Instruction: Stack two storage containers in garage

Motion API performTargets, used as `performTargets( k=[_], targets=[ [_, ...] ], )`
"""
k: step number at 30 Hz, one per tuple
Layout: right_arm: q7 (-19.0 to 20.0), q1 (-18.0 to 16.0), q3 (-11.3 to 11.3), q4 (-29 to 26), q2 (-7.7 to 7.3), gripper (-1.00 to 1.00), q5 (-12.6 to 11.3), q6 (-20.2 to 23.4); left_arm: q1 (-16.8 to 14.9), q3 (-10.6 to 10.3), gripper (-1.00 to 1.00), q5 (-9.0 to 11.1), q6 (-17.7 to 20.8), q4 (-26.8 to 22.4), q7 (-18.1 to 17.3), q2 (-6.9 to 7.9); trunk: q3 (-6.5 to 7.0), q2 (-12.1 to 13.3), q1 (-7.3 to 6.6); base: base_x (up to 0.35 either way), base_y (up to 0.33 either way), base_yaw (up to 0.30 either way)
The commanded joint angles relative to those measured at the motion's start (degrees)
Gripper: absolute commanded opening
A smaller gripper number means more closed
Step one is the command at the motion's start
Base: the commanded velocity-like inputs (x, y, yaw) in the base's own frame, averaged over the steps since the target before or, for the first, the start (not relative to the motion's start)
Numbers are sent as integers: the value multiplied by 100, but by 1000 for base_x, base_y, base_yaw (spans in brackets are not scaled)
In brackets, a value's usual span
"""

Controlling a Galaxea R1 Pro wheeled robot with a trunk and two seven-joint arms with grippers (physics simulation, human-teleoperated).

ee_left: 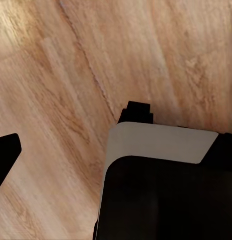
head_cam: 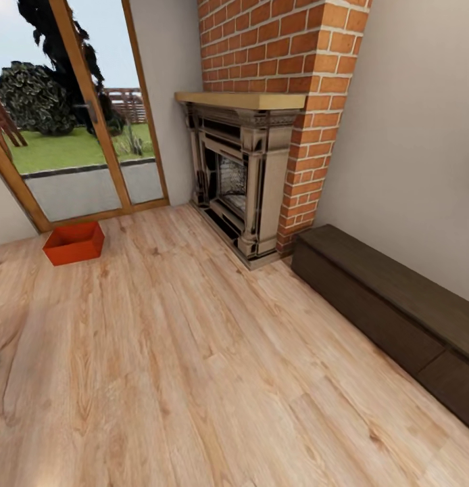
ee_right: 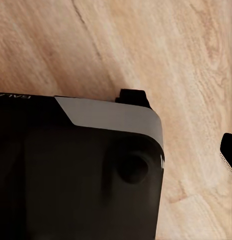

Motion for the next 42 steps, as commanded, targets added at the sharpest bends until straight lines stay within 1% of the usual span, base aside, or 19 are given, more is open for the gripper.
performTargets(
  k=[1, 7, 24, 42],
  targets=[
    [-6, -4, 50, 15, 7, 100, -52, -28, -3, 1, 100, 56, 12, -2, 16, -1, -4, -2, 3, 322, 0, 0],
    [-7, -3, 47, 15, 10, 100, -52, -39, -3, 1, 100, 56, 6, -5, 16, -1, -4, -2, 3, 322, 0, 113],
    [-7, -6, 46, 15, 10, 100, -53, -42, -3, 1, 100, 56, 6, -5, 16, -1, -4, -2, 3, 322, 0, 251],
    [-6, -5, 46, 15, 5, 100, -54, -22, -3, 1, 100, 56, -3, -2, 16, -1, -4, -2, 3, 322, 0, 8]
  ],
)
